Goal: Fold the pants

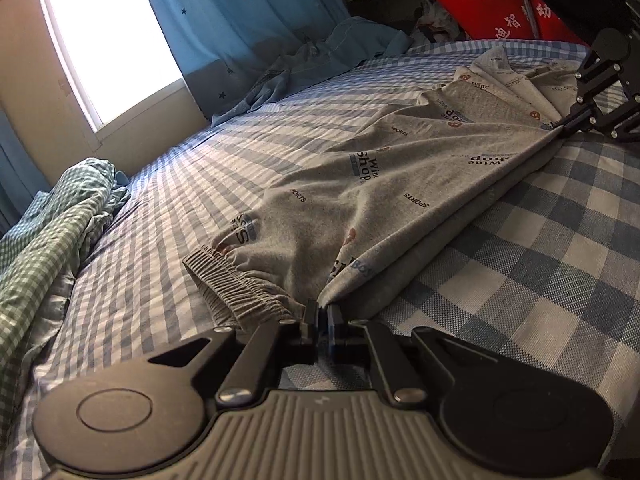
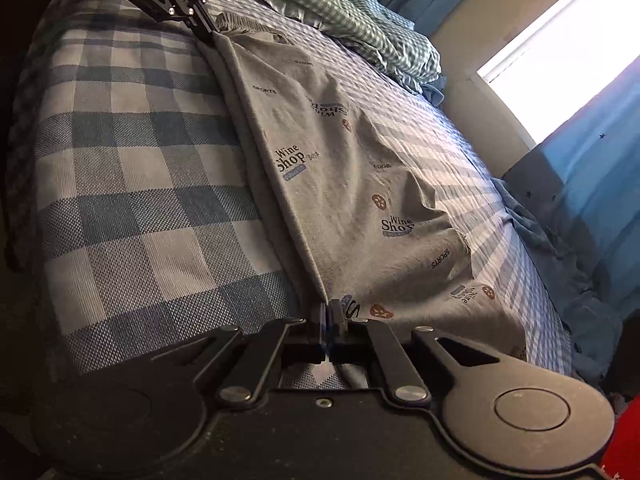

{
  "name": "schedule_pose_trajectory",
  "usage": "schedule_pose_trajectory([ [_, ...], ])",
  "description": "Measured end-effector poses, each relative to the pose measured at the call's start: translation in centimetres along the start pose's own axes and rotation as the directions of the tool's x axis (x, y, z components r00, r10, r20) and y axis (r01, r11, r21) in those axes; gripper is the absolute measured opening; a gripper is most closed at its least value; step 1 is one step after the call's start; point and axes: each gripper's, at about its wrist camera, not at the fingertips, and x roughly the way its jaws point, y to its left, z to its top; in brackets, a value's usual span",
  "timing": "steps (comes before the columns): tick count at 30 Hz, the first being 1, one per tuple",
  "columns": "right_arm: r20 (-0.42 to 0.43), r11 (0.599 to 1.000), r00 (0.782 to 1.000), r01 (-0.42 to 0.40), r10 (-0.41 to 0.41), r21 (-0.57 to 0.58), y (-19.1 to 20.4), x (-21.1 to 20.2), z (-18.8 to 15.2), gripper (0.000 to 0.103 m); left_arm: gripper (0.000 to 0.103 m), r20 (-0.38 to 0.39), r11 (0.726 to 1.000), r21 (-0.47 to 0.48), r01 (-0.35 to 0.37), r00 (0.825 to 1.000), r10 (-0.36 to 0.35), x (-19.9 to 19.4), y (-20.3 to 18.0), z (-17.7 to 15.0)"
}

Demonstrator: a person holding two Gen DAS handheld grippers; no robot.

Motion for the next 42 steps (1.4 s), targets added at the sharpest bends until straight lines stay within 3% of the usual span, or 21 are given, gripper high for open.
schedule_pose_trajectory([
  [2, 0.013, 0.999, 1.000, 0.025, -0.026, 0.037, 0.0, -0.1, -0.2, 0.005, 0.007, 0.006, 0.998, -0.060, -0.001, 1.000, 0.001, -0.1, 0.2, -0.1],
  [5, 0.041, 0.989, 0.995, 0.085, -0.091, 0.121, -0.2, -0.4, -0.9, 0.026, 0.019, 0.003, 0.991, -0.131, -0.032, 0.999, 0.032, -0.3, 0.2, -0.2],
  [6, 0.048, 0.980, 0.991, 0.118, -0.127, 0.158, -0.4, -0.7, -1.2, 0.047, 0.040, -0.003, 0.987, -0.153, -0.053, 0.999, 0.054, -0.6, 0.1, -0.1],
  [7, 0.052, 0.968, 0.985, 0.150, -0.164, 0.199, -0.8, -1.0, -1.5, 0.072, 0.067, -0.001, 0.982, -0.177, -0.070, 0.998, 0.070, -1.1, -0.2, 0.2],
  [9, 0.075, 0.930, 0.973, 0.184, -0.218, 0.317, -1.9, -2.3, -2.7, 0.093, 0.102, 0.022, 0.969, -0.230, -0.094, 0.995, 0.101, -2.2, -0.9, 0.7],
  [11, 0.088, 0.885, 0.963, 0.195, -0.255, 0.422, -3.0, -3.5, -4.1, 0.096, 0.102, 0.061, 0.960, -0.268, -0.086, 0.992, 0.106, -3.2, -1.8, 1.3],
  [13, 0.070, 0.847, 0.959, 0.208, -0.275, 0.489, -4.1, -4.3, -5.5, 0.102, 0.102, 0.051, 0.956, -0.283, -0.074, 0.994, 0.092, -3.4, -2.9, 2.4],
  [16, 0.050, 0.790, 0.953, 0.218, -0.300, 0.573, -5.9, -5.5, -7.9, 0.102, 0.102, 0.070, 0.949, -0.310, -0.055, 0.994, 0.080, -2.9, -5.1, 4.3],
  [22, 0.011, 0.642, 0.958, 0.183, -0.287, 0.745, -11.1, -7.1, -13.3, 0.102, 0.102, 0.114, 0.951, -0.292, 0.098, 0.991, -0.067, 0.3, -10.9, 10.7],
  [25, 0.008, 0.511, 0.972, 0.116, -0.235, 0.851, -16.3, -6.7, -16.0, 0.102, 0.102, 0.169, 0.951, -0.248, 0.185, 0.975, -0.145, 2.5, -14.4, 14.9],
  [29, 0.067, 0.213, 0.989, -0.038, -0.132, 0.976, -24.3, -4.5, -20.4, 0.102, 0.102, 0.199, 0.947, -0.180, 0.266, 0.953, -0.230, 5.7, -19.1, 19.6],
  [31, 0.091, 0.108, 0.991, -0.079, -0.103, 0.991, -27.3, -2.7, -21.8, 0.102, 0.102, 0.189, 0.948, -0.146, 0.283, 0.949, -0.254, 7.4, -21.1, 21.2],
  [37, 0.071, -0.014, 0.997, -0.071, -0.011, 0.997, -32.1, 3.6, -23.5, 0.102, 0.102, 0.082, 0.967, -0.074, 0.245, 0.968, -0.239, 11.4, -24.8, 23.1],
  [38, 0.074, -0.041, 0.997, -0.074, 0.005, 0.996, -32.4, 4.8, -23.8, 0.100, 0.099, 0.072, 0.968, -0.071, 0.239, 0.969, -0.234, 11.7, -25.0, 23.1],
  [41, 0.059, -0.111, 0.998, -0.057, 0.014, 0.992, -32.8, 7.2, -24.4, 0.089, 0.077, 0.039, 0.966, -0.072, 0.249, 0.968, -0.247, 12.2, -25.1, 22.9],
  [42, 0.056, -0.122, 0.998, -0.055, 0.004, 0.991, -33.0, 7.6, -24.5, 0.084, 0.061, 0.025, 0.965, -0.076, 0.251, 0.968, -0.250, 12.4, -25.0, 22.8],
])
